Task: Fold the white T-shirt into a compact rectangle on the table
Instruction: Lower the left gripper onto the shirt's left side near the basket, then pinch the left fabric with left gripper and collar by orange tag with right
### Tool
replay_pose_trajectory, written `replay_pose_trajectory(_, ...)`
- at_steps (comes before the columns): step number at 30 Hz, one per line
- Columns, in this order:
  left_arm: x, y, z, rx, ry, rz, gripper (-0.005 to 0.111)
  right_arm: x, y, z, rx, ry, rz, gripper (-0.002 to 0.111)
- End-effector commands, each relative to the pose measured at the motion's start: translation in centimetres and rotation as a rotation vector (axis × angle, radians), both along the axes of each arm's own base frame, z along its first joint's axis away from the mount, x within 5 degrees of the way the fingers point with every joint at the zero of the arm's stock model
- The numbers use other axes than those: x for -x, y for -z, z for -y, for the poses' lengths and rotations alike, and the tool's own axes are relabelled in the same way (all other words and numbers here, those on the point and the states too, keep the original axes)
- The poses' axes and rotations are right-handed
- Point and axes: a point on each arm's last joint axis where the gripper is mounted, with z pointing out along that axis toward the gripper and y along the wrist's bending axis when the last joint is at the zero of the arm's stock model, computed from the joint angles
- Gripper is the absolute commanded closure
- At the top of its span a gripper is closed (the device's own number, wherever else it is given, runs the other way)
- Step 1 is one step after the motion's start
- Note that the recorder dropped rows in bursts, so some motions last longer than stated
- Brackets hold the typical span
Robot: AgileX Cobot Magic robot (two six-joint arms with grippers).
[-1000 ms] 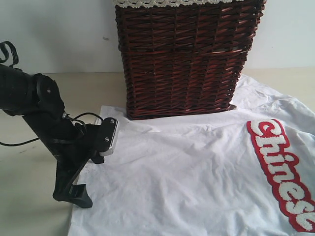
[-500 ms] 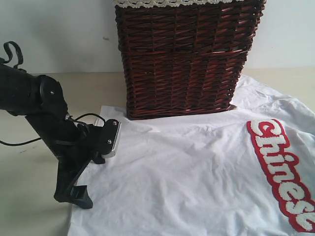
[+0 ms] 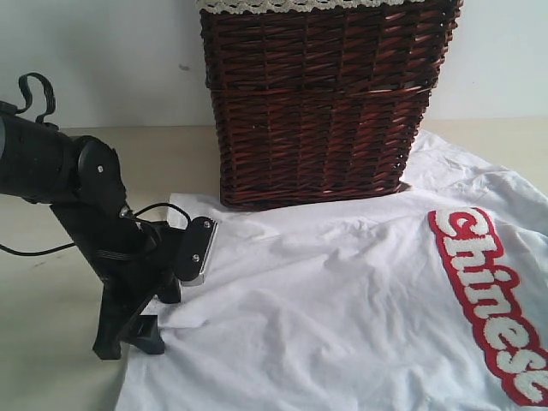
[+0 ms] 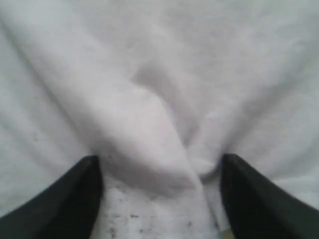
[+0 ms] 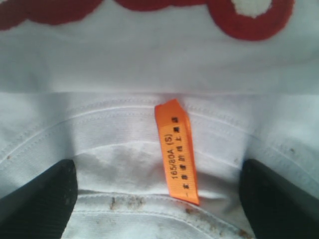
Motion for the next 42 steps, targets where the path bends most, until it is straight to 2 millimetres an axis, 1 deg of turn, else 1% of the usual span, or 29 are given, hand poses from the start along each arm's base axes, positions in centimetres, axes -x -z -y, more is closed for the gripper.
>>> replay_pose_trajectory(1, 0.68, 2.08, -0.77, -0.087, 0.006, -0.040, 0.067, 1.22, 2.23, 0.17, 0.009, -0.029, -0.093, 0.025)
replay_pose_trajectory(4, 0.69, 2.09, -0.77, -0.097, -0.039, -0.044, 0.074, 1.22, 2.23, 0.17, 0.009, -0.029, -0.093, 0.025)
replay_pose_trajectory(6, 0.69, 2.09, -0.77, -0.099, -0.070, -0.049, 0.094, 1.22, 2.23, 0.17, 0.009, -0.029, -0.093, 0.025)
replay_pose_trajectory(7, 0.69, 2.09, -0.77, -0.099, -0.072, -0.049, 0.106, 1.22, 2.23, 0.17, 0.009, -0.029, -0.093, 0.025)
replay_pose_trajectory(11, 0.59, 2.09, -0.72, -0.097, -0.126, -0.045, 0.107, 1.22, 2.23, 0.17, 0.009, -0.029, -0.093, 0.025)
replay_pose_trajectory(15, 0.50, 2.10, -0.69, -0.093, -0.135, -0.037, 0.107, 1.22, 2.23, 0.17, 0.009, -0.029, -0.093, 0.025)
replay_pose_trajectory(21, 0.13, 2.10, -0.56, -0.080, -0.220, -0.009, 0.107, 1.22, 2.23, 0.17, 0.009, -0.029, -0.093, 0.025)
replay_pose_trajectory(29, 0.10, 2.10, -0.54, -0.081, -0.311, -0.021, 0.107, 1.22, 2.23, 0.17, 0.009, -0.029, -0.093, 0.025)
replay_pose_trajectory(42, 0.35, 2.10, -0.64, -0.099, -0.336, -0.050, 0.107, 1.21, 2.23, 0.16, 0.008, -0.024, -0.093, 0.025)
